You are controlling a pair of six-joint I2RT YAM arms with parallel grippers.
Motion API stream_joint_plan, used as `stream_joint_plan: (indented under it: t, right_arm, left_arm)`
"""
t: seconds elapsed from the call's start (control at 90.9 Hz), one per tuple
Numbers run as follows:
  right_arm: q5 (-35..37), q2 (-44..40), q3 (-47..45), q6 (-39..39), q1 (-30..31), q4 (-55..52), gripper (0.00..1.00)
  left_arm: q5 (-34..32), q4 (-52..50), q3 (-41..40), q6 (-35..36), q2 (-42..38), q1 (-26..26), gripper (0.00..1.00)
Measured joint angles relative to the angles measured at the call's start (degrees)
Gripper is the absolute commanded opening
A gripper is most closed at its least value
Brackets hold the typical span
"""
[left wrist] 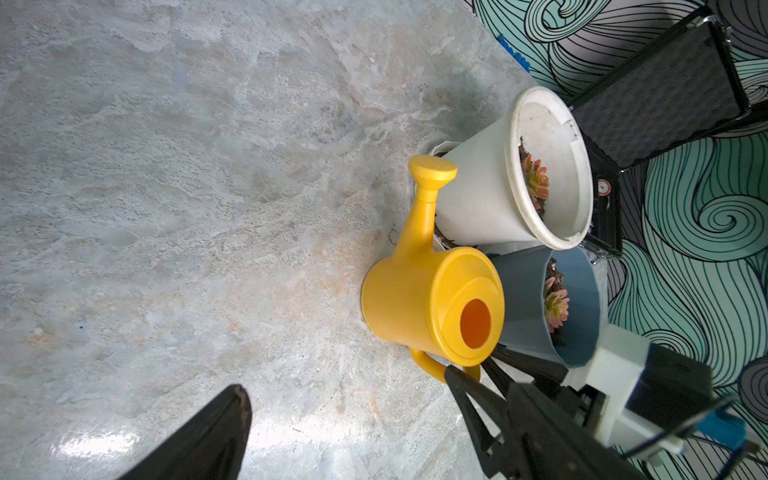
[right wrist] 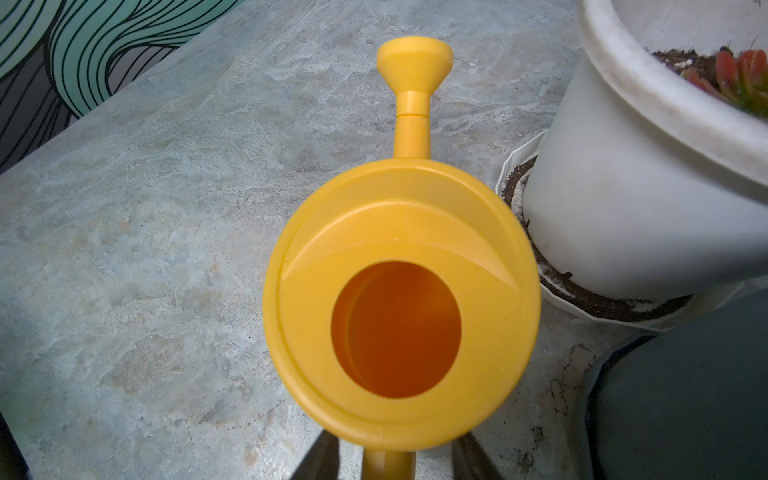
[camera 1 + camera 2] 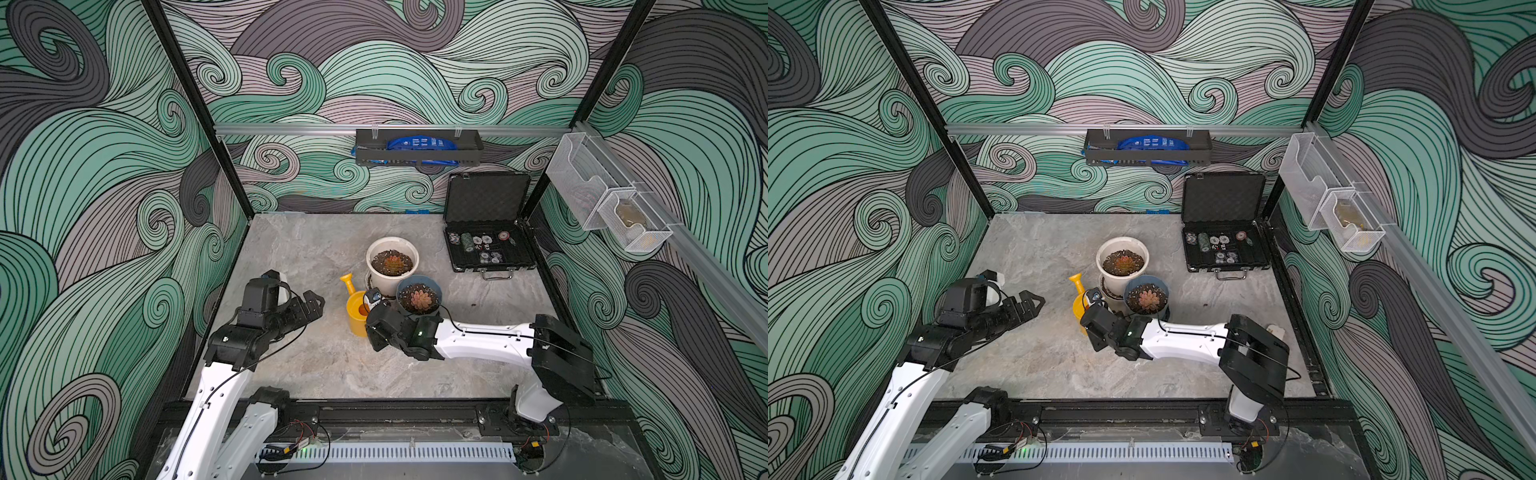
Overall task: Water the succulent around the soil edge
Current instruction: Place the watering can at the center of the board.
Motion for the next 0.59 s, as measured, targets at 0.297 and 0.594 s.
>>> stream_joint_plan:
  t: [0.297,0.594]
  right_arm:
    - [0.6,-6.4,-1.2,-0.2,0.1,-1.8,0.88]
    - [3.6,-22.7,-0.2,-0.9,-0.1,-0.8,0.99]
  left_arm:
    - [9.5,5.1,-1.2,0.2,0.2,-1.2,0.99]
    - [11.4,9.1,8.9,-0.3,1.9,-10.9,0.99]
